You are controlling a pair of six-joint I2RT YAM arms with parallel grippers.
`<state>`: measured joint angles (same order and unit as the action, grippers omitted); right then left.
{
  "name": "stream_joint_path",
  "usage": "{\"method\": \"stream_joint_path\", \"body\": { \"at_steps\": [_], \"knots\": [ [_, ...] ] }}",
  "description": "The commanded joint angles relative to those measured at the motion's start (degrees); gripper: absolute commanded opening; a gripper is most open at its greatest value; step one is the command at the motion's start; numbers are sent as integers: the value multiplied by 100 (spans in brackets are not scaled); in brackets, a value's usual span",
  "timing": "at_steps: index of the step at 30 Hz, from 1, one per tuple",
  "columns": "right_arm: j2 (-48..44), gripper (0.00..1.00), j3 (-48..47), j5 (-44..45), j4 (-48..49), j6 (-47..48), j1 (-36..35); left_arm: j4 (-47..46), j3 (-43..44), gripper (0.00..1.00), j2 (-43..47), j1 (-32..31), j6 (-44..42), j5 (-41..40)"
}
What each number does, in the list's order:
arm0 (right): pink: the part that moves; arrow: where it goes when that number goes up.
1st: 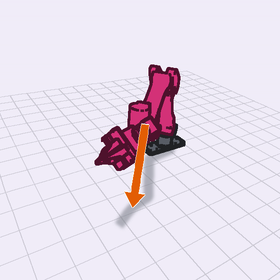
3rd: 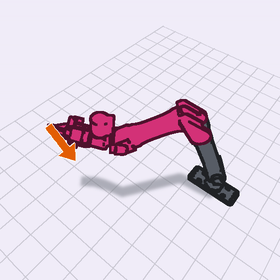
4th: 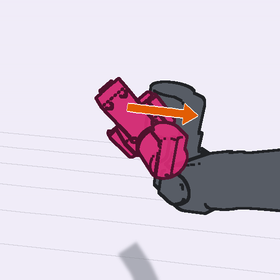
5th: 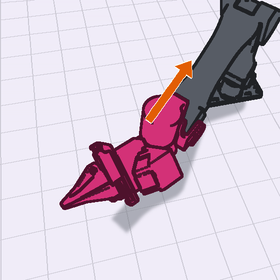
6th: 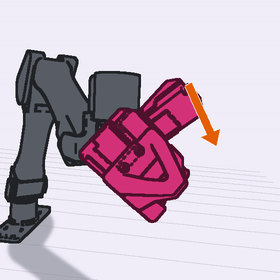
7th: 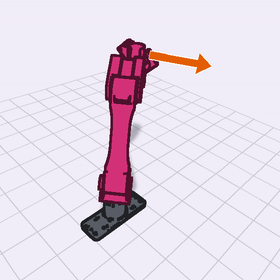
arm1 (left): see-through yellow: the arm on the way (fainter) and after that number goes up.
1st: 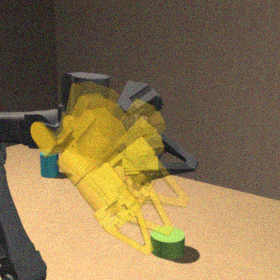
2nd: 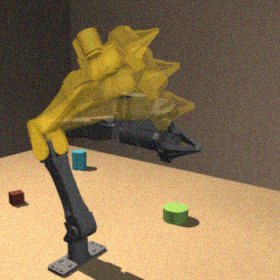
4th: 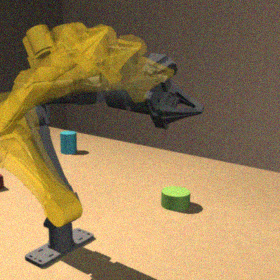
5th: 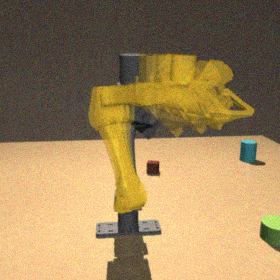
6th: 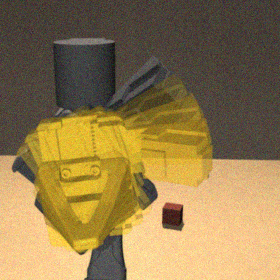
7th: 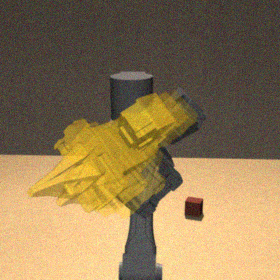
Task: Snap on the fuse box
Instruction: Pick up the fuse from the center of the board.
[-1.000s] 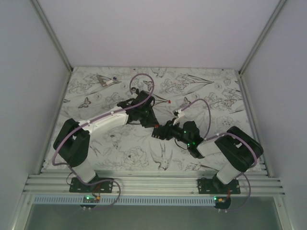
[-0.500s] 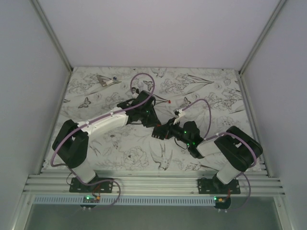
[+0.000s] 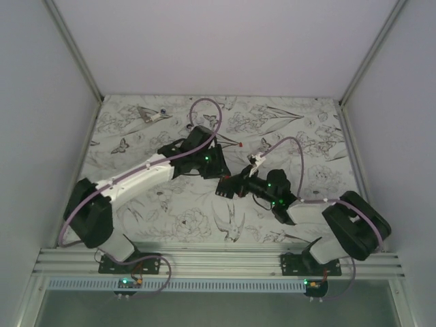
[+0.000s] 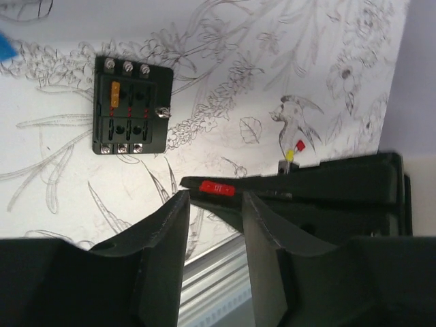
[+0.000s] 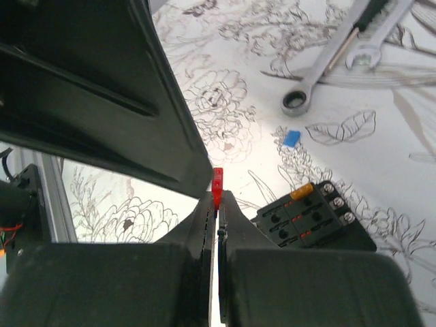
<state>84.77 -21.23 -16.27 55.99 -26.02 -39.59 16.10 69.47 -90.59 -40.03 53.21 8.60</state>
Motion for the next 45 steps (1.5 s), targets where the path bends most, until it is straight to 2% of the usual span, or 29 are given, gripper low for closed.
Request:
{"method": "stream_joint_path", "body": {
  "at_steps": [1,7,15,21,26,34,45],
  "knots": [
    [-517,0,-207,-1159,-558,646,328,39,-62,41,744,46,-1620,221],
    [-1014,0,-585,-2659,-1600,1011,602,32,-270,44,1343,49,-3254,1010],
    [-1710,0,-873,-3782,-2390,1195,609,-8,-489,42,1722,2,-4288,2077],
    [-1790,0,-970,-4116,-2557,1238,602,-153,-555,38,1972,-146,-4573,2664],
    [-1775,0,-972,-4129,-2576,1242,602,-232,-648,36,2074,-270,-4722,2843],
    [-1813,0,-973,-4203,-2540,1211,603,-239,-664,35,1894,-318,-4744,2779],
    [-1821,0,-964,-4275,-2523,1202,602,-239,-575,27,1525,-341,-4755,2769]
  ]
}}
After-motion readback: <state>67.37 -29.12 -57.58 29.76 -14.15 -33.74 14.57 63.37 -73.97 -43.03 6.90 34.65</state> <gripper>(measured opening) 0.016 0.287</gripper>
